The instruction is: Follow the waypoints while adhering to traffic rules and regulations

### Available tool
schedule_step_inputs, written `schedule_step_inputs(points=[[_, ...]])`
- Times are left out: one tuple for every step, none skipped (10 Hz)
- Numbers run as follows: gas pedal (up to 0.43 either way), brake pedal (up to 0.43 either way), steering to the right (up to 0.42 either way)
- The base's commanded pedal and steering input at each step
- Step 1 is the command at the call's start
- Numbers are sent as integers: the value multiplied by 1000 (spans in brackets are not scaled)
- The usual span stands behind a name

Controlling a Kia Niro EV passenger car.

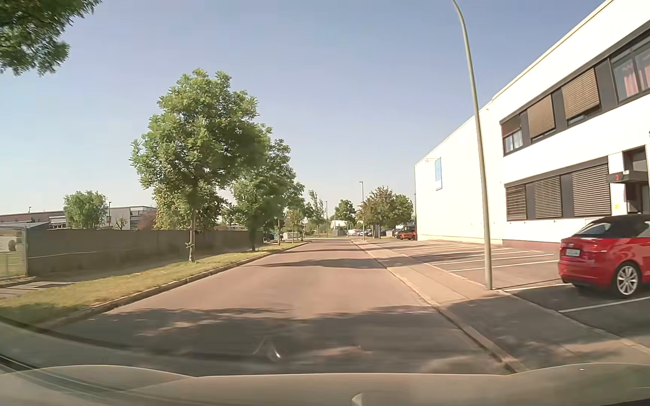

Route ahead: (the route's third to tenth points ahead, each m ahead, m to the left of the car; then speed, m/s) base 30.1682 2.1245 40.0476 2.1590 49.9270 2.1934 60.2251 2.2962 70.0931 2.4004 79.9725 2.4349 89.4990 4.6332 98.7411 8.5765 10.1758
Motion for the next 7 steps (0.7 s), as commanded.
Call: schedule_step_inputs(points=[[59, 0, -1], [59, 0, -1], [59, 0, -1], [47, 0, 0], [47, 0, 0], [47, 0, -1], [47, 0, -2]])
